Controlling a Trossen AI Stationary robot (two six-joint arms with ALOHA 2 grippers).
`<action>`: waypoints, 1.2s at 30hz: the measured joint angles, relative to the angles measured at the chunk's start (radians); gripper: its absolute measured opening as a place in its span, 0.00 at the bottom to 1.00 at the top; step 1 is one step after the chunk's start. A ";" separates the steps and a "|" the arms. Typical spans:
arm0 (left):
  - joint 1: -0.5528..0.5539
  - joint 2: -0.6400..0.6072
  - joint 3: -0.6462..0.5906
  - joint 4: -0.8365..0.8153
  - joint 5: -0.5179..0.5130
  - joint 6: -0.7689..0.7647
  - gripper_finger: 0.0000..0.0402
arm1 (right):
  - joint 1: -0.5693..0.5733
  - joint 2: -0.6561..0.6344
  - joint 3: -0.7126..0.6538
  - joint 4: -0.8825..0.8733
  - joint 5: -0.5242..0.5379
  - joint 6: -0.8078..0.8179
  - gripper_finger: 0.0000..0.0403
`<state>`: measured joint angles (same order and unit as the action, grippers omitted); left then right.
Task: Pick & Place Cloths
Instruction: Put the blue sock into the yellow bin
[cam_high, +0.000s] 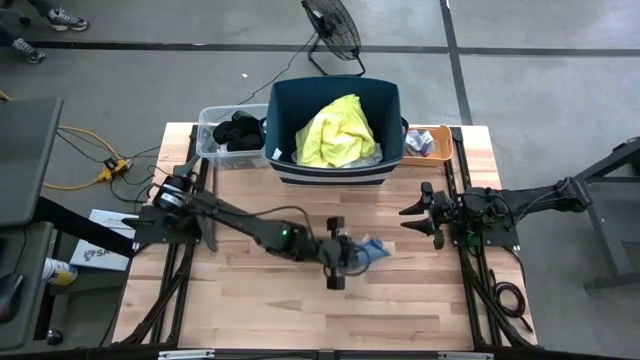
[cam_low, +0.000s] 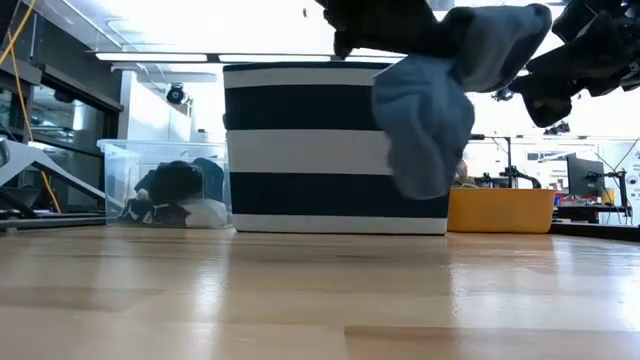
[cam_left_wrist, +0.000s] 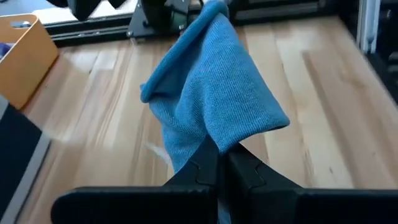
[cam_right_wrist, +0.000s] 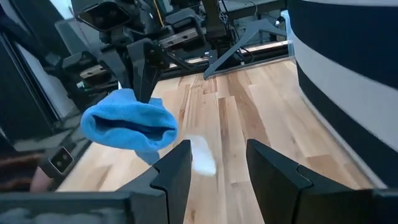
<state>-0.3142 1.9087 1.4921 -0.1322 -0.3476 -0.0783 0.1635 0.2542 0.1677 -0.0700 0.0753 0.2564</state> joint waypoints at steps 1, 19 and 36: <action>0.010 0.000 0.000 0.015 0.017 -0.005 0.00 | 0.000 0.000 0.000 0.000 0.000 0.023 0.36; 0.131 0.000 0.000 0.044 0.283 -0.180 0.00 | 0.000 0.001 0.000 -0.002 -0.028 -0.066 0.37; 0.132 0.000 0.000 0.016 0.278 -0.171 0.00 | 0.000 0.164 0.000 0.237 -0.137 -0.147 0.82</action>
<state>-0.1822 1.9083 1.4921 -0.1158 -0.0692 -0.2493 0.1635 0.4181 0.1673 0.1667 -0.0616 0.1096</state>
